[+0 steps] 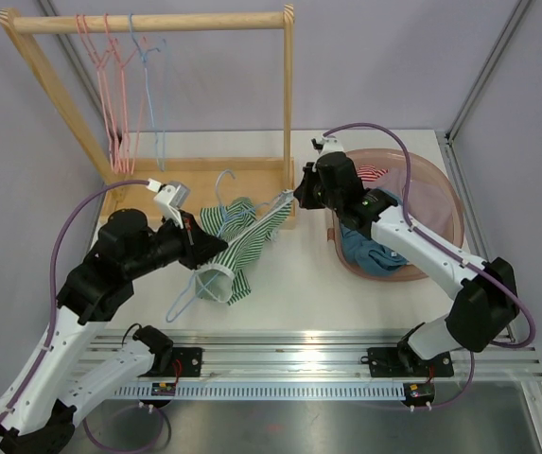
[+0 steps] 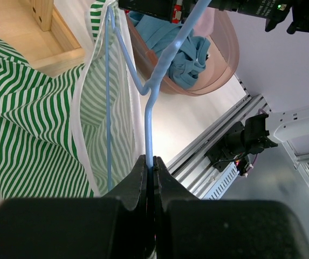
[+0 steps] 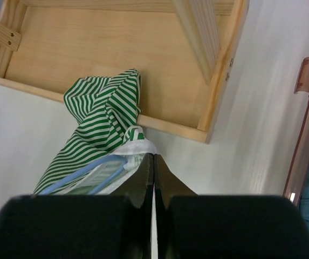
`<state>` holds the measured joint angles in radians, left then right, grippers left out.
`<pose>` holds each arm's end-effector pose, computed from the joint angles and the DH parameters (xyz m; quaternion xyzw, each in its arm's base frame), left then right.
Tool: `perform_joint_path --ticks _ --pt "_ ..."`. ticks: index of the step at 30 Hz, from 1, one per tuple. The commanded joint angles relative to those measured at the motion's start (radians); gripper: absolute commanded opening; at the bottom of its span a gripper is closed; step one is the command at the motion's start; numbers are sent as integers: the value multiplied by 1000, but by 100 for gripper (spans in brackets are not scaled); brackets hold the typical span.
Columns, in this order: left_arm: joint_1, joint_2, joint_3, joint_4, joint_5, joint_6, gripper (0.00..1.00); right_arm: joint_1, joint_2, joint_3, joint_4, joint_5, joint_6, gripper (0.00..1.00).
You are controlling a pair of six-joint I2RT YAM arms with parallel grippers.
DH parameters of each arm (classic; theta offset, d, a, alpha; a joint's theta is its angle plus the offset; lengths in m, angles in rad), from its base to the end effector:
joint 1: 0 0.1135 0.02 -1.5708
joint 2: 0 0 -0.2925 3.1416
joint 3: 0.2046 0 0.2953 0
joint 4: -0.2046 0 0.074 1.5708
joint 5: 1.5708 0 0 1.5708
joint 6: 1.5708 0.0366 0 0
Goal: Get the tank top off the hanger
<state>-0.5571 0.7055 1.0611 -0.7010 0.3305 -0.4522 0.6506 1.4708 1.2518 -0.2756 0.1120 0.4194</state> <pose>0.1208 -0.0892 0.4233 0.1368 0.8009 -0.3921 0.4315 0.3074 0.2288 0.3479 -0.0704 0.8549 0.2195 0.4647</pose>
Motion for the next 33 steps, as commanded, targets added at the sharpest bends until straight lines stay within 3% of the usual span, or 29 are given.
perform_joint_path --ticks 1,4,9,13,19,22,27,30,33 --pt "-4 -18 60 81 70 -6 0 -31 22 44 -42 85 -28 0" --pt "-4 -5 77 165 74 -31 0 -31 -23 18 7 -47 -7 0" --pt "-6 52 123 334 157 -83 0 -31 -105 67 -30 -109 -8 0" --pt "-24 71 96 684 133 -102 0 -31 -176 123 -34 -330 12 0" --pt "-61 127 4 1186 -7 -13 0 -29 -286 216 -7 -619 73 0" --pt "-76 190 -4 1337 -63 72 0 -29 -302 288 -22 -728 93 0" --pt "-90 268 -44 1588 -244 205 0 0 -306 298 -83 -765 62 0" --pt "-90 301 -38 1553 -324 236 0 84 -303 250 -103 -682 9 0" --pt "-90 269 11 1328 -403 222 0 171 -300 180 -148 -538 -34 0"
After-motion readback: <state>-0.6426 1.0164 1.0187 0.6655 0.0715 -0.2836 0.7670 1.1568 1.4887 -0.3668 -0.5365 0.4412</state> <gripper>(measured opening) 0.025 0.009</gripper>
